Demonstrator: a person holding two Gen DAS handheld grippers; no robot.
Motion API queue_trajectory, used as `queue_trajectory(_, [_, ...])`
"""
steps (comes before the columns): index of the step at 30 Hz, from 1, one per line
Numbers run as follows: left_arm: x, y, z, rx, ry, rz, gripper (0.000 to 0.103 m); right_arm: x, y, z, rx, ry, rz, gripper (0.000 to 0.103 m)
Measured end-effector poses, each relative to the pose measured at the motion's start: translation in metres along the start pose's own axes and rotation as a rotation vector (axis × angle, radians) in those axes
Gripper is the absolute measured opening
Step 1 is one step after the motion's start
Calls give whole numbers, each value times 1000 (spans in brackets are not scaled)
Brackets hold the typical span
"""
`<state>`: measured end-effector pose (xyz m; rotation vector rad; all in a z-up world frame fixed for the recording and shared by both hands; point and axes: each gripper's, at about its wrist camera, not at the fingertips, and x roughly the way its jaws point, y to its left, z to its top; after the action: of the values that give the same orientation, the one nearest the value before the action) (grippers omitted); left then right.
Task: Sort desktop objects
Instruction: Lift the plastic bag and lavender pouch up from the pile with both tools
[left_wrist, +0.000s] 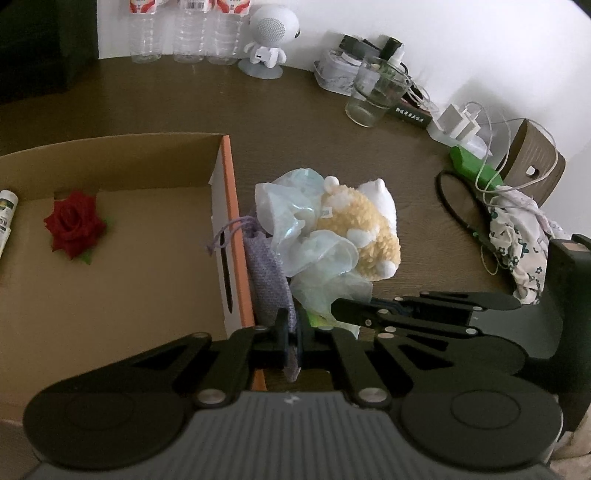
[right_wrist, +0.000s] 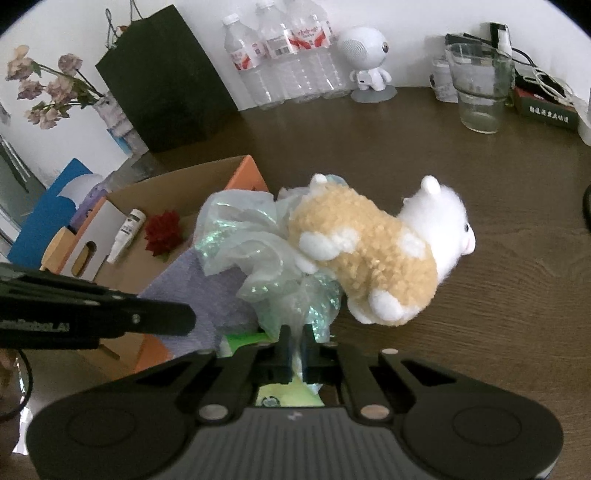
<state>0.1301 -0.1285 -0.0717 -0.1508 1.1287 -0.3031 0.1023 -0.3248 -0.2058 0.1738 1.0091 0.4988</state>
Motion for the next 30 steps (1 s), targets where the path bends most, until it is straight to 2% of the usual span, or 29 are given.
queue_trajectory(8, [-12,-2,-1,29,-42,1,4,-18,5,2,30,-55,59,3])
queue_trajectory(16, [-34,-10,-3,73,-107,-15,4,-36,11,3,45,-102,76,3])
queue_trajectory(26, [-64,-11,-14,82,-150,-68,4,-76,26,-2,85,-199,116,3])
queue_trajectory(30, [-76,-13,-18,98,-170,-96,4,-91,27,-7,128,-225,158,3])
